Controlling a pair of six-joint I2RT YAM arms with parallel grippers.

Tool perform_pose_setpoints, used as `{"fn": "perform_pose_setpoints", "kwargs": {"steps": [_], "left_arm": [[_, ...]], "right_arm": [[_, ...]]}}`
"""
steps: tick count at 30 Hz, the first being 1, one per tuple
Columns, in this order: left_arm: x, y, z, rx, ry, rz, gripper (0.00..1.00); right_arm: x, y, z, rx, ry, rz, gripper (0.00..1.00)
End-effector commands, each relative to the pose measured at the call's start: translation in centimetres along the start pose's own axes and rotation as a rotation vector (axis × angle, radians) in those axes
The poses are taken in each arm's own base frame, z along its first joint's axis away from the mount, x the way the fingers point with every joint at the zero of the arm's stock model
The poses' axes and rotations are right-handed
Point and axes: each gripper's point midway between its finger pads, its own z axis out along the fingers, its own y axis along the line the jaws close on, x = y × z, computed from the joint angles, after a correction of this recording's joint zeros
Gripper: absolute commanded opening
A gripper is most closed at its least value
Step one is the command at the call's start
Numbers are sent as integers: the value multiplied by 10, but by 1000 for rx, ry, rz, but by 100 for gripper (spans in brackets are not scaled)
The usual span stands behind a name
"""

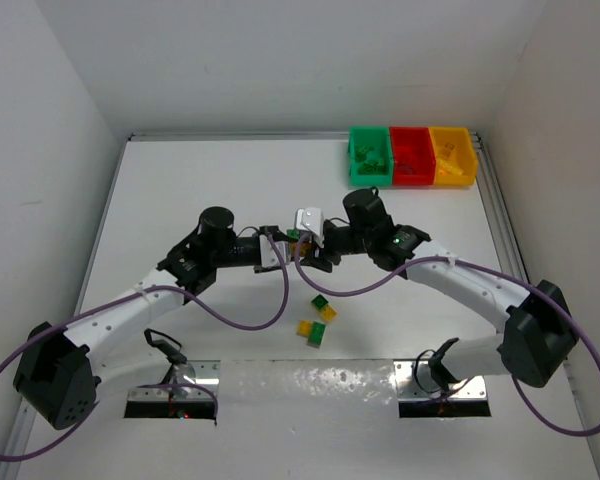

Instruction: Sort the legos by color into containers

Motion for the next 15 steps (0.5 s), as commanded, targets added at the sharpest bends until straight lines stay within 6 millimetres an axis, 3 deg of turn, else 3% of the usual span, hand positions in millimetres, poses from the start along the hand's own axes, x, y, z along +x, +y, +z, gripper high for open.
{"fn": "perform_pose_setpoints", "kwargs": {"steps": [1, 3, 5, 8, 11, 12, 13, 14, 15], "left_arm": [[-20, 7, 2, -8, -60, 54, 0], [-20, 7, 2, -7, -59, 52, 0], [-20, 7, 2, -7, -61, 53, 0], [-20, 10, 2, -17, -55, 53, 0], [-18, 13, 1, -34, -43, 57, 0], [-17, 14, 1, -38, -39, 57, 6], [-17, 15, 1, -46, -36, 54, 21], [-16, 18, 1, -61, -29, 52, 61], [-16, 20, 0, -70, -25, 49, 80]], "right_arm": [[-33, -11, -1, 23, -88, -48, 50], [-34, -10, 0, 21, -92, -48, 42], [-37, -11, 0, 20, -96, -49, 20], [-35, -12, 0, 18, -82, -41, 1], [-28, -12, -2, 27, -52, -24, 0], [-26, -11, -2, 32, -44, -19, 0], [-25, -12, -3, 37, -38, -10, 0], [-24, -10, -4, 32, -31, -3, 0], [-22, -10, -4, 33, -27, 8, 0]]}}
